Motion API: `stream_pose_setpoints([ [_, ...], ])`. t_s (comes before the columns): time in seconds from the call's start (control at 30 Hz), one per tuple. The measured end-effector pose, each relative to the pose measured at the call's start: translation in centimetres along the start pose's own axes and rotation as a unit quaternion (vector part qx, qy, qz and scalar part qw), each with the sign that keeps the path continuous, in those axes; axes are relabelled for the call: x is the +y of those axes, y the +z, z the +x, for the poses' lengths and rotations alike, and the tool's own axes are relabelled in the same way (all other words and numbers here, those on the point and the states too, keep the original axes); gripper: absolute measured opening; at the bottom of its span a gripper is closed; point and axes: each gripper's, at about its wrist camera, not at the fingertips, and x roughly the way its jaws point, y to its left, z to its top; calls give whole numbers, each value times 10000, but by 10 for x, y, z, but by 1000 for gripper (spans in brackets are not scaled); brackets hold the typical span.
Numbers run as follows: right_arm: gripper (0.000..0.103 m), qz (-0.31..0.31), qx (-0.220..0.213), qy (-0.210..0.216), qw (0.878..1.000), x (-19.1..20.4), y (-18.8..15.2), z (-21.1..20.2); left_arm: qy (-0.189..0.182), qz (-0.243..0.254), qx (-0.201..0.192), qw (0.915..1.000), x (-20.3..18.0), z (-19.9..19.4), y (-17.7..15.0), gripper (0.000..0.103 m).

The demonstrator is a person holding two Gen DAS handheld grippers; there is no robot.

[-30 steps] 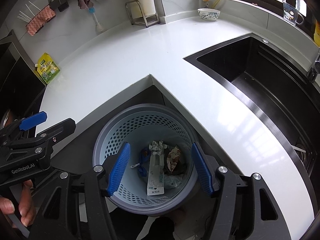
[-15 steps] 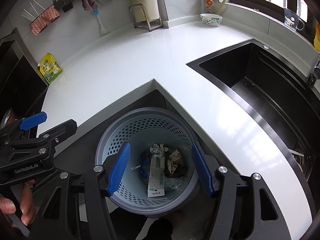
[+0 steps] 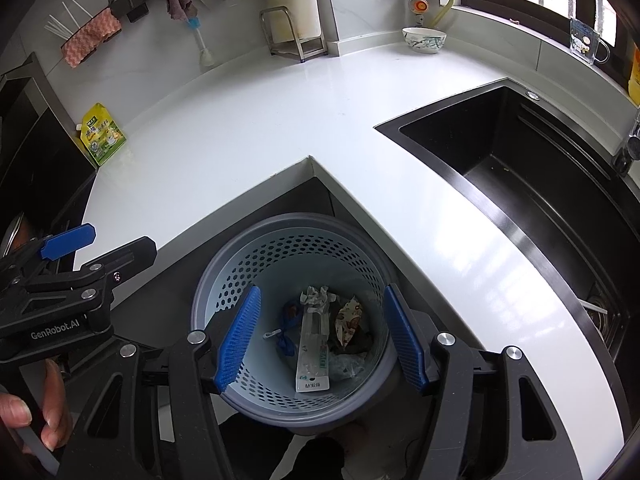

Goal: Collect trash

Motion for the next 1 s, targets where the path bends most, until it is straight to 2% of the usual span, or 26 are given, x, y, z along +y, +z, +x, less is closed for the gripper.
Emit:
stream_pose_setpoints([
  [1.0, 61, -2, -16, 8, 10000, -3, -1, -2, 54, 8, 38, 10000, -1, 0, 1, 96],
])
